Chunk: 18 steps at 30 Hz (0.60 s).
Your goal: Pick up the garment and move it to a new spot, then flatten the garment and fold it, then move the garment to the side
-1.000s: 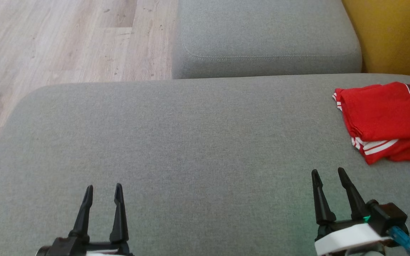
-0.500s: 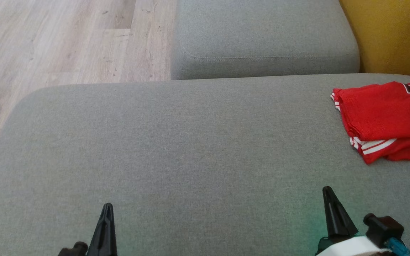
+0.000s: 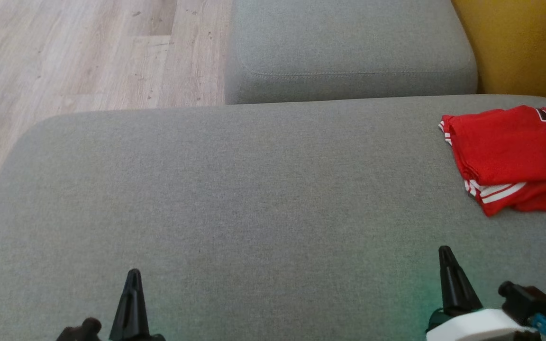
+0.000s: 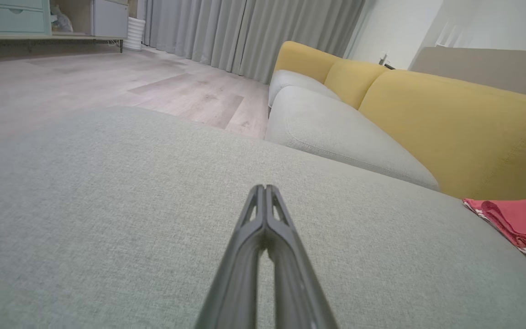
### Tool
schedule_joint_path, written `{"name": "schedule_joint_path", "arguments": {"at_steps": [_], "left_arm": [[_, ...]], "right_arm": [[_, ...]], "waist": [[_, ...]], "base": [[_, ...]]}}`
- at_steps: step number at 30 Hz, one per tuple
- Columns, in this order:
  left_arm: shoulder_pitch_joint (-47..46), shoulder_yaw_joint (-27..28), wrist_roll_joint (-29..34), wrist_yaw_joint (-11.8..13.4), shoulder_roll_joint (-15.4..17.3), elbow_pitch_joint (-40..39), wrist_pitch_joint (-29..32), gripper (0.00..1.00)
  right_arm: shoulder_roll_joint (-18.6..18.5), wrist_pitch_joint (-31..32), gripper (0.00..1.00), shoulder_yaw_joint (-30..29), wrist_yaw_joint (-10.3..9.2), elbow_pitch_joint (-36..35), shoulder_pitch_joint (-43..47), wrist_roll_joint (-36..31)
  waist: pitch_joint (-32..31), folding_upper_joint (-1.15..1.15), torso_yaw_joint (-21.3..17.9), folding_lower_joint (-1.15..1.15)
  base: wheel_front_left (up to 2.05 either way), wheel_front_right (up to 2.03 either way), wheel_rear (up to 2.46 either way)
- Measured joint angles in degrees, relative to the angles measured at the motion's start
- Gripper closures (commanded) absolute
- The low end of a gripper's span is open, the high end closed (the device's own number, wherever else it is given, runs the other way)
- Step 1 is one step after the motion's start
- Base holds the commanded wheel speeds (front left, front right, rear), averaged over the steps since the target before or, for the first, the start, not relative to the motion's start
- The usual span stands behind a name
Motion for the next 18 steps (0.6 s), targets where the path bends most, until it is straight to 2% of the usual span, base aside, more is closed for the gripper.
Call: {"name": "schedule_joint_path", "arguments": {"at_steps": [18], "left_arm": [[-1.8, 1.6, -11.8, -0.9, 0.0, 0.7, 2.8, 1.0]], "right_arm": [[-0.1, 2.1, 1.0, -1.5, 0.0, 0.0, -1.7, 11.9]], "waist": [[0.6, 0.0, -0.4, 0.0]], "base": [[0.0, 0.0, 0.0]]}}
